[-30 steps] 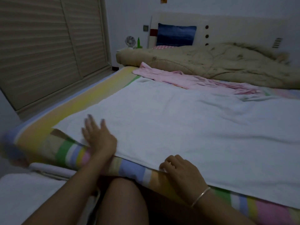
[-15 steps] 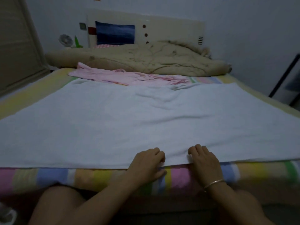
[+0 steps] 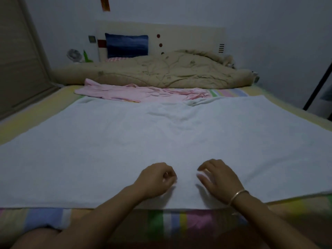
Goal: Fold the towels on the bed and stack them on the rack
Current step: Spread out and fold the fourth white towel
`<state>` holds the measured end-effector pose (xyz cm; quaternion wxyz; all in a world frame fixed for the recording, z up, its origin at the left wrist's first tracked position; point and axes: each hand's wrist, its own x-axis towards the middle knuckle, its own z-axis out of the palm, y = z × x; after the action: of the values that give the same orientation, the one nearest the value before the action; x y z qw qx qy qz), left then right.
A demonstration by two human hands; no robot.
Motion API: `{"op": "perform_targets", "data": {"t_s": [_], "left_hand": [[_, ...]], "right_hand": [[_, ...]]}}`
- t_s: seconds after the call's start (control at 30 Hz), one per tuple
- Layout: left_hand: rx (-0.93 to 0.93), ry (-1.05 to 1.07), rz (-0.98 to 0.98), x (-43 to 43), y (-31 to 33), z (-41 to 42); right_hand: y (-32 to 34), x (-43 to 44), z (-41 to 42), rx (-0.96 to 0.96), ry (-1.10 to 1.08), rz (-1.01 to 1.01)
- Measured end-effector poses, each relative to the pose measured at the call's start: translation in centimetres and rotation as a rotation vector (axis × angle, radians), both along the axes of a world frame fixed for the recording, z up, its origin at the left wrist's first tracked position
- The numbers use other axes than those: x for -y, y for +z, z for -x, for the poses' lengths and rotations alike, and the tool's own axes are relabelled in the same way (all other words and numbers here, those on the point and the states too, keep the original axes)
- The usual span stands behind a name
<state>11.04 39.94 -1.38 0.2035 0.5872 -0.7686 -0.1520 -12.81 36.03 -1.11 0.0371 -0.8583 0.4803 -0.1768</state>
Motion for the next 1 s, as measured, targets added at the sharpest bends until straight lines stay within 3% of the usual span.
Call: {"op": "perform_targets", "data": {"t_s": [0.07,0.13,0.3,0.53,0.73,0.9,1.0], "left_hand": [[0.03,0.1,0.072,2.5,-0.3,-1.8],[0.061,0.18,0.004,5.7,-0.7,-4.0],[0.229,0.285,-0.127,14.0,-2.5,-8.7],[0.338,0.313,-0.07,27.2,-4.1,-12.7],[0.262,0.382,0.015,39.1,-3.1,-15.6],[0.312,0.379,0.013,46.5,-0.6,-18.3],[0.401,0.31,-0.07,48.4,-1.2,-19.5]], "right_hand": [[-0.6,3.1,-2.6,-0.102,-0.113,-0.104],[-1.9,6.7,-5.1,-0.199,-0.203,-0.268],[-3.3,16.0,-10.1,-0.242,-0.238,-0.295],[-4.1,30.4,-16.0,-0.237,-0.216,-0.22],[-1.4,41.9,-18.8,0.025,-0.215,0.071],[0.6,49.4,-19.9,-0.316,-0.188,-0.114],[-0.1,50.3,-20.0,-0.376,-0.173,-0.017]]}}
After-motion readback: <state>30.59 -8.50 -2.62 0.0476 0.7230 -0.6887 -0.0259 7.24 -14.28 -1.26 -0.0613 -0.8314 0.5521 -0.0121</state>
